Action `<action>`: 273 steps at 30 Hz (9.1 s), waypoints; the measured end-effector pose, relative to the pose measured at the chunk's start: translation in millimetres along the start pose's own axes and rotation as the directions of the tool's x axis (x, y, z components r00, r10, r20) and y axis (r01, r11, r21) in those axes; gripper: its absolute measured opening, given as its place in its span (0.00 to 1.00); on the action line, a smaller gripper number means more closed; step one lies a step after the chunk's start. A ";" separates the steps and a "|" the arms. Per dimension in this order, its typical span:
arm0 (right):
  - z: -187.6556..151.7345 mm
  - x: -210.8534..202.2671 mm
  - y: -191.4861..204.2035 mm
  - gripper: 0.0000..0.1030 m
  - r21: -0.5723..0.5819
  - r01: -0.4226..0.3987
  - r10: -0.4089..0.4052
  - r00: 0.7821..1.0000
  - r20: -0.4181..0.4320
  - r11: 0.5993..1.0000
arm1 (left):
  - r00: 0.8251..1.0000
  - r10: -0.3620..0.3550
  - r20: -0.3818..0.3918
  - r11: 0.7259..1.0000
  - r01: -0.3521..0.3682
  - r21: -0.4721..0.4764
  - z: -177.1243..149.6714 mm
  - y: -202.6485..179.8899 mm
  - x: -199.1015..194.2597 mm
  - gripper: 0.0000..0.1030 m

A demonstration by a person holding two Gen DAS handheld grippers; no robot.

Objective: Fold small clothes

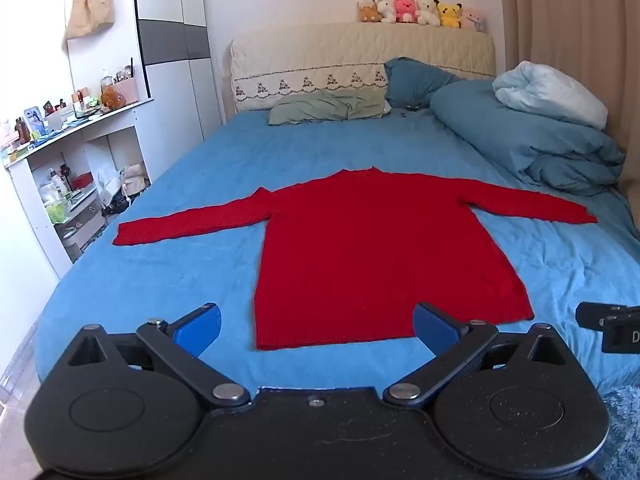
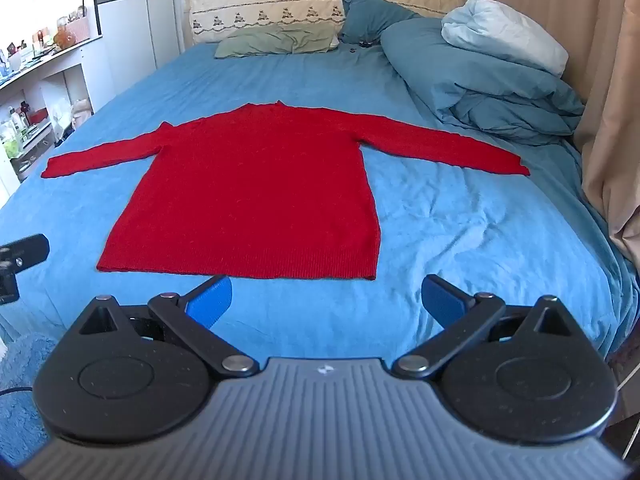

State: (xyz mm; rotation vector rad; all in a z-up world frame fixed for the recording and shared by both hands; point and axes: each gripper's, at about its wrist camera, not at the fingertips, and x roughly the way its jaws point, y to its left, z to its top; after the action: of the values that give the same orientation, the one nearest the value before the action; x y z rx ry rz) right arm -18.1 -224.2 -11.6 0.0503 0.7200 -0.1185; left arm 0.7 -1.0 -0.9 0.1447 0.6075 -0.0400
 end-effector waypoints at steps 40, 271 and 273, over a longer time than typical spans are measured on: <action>-2.9 3.3 2.2 1.00 0.002 -0.014 0.014 1.000 -0.015 1.000 | 1.000 0.011 0.014 0.999 -0.010 -0.043 2.2 2.7 -3.2 1.00; 273.2 592.1 1.1 1.00 0.005 -0.190 0.190 0.979 -0.069 0.982 | 0.940 -0.172 -0.296 0.975 0.120 -0.186 195.3 37.9 570.3 0.65; 271.3 615.6 -0.7 1.00 -0.043 -0.119 0.115 0.990 -0.079 0.992 | 0.943 -0.199 -0.267 0.969 0.150 -0.196 188.6 44.1 567.7 0.65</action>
State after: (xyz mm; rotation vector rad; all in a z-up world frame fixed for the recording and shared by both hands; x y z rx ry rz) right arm 618.3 -304.4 -214.4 0.0512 0.7946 0.0130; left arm 576.8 17.8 -166.8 -0.0757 0.9082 -0.1403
